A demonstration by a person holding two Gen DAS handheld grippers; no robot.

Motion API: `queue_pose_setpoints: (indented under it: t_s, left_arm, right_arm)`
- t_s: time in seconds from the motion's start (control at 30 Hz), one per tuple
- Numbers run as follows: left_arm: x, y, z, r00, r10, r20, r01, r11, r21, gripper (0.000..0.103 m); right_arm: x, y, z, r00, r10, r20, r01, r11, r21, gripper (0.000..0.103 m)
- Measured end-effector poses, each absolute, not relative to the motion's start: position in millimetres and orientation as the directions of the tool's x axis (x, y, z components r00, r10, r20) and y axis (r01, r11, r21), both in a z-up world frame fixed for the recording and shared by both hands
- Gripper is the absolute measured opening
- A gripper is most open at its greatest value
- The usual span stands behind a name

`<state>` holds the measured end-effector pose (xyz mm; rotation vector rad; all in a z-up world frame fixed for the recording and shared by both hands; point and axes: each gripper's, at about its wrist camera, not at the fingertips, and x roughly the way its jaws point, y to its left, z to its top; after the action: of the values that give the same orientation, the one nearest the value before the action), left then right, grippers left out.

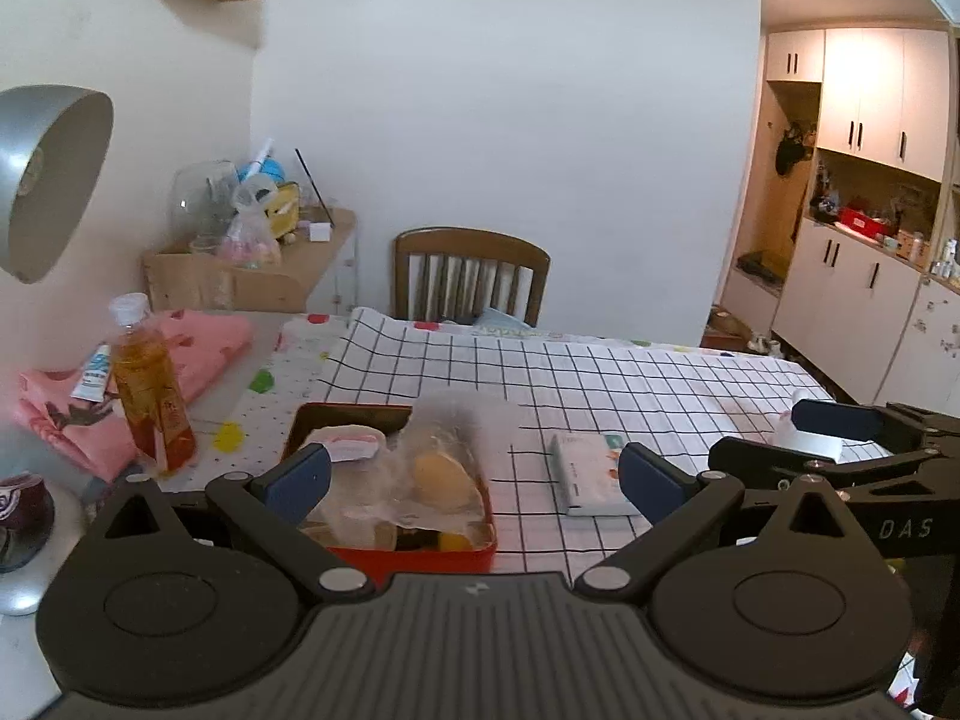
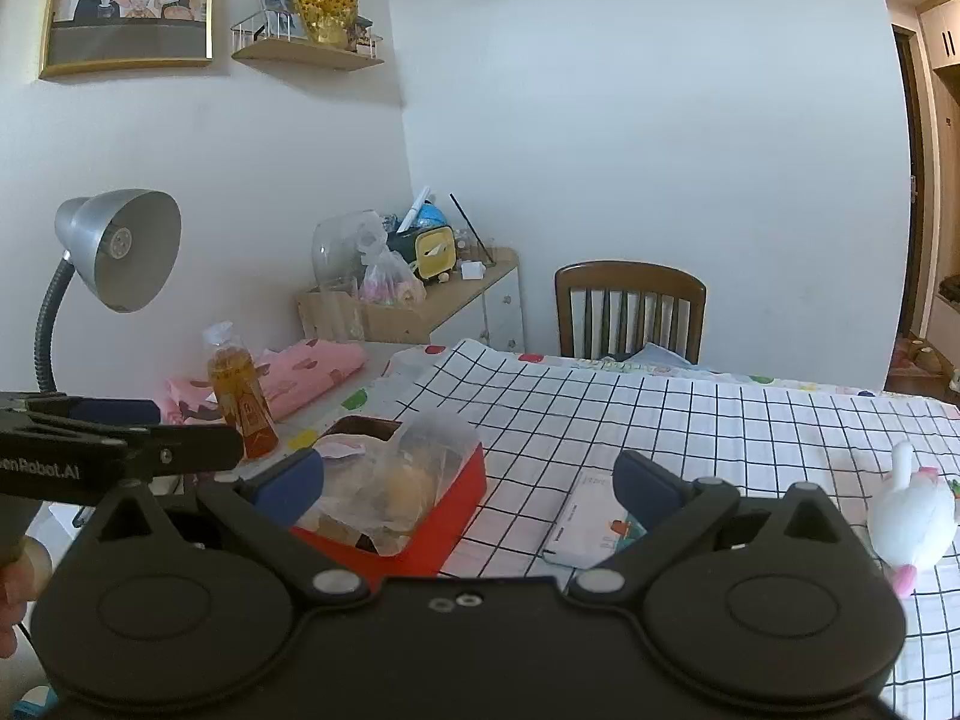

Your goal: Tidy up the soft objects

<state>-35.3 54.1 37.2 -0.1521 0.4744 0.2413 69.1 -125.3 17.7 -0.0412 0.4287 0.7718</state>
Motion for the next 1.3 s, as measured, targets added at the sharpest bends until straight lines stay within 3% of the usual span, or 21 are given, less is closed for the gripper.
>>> queue_pose_setpoints:
  t_s: [1.3]
  left_arm:
    - [-42,44,36,0.869,0.167,-0.465,-0.226,0.971,-0.074,0.103]
  right_arm:
    - [48,-135,20,0.689,0.631,-0.358,-0.643,0.759,0.101,0.103]
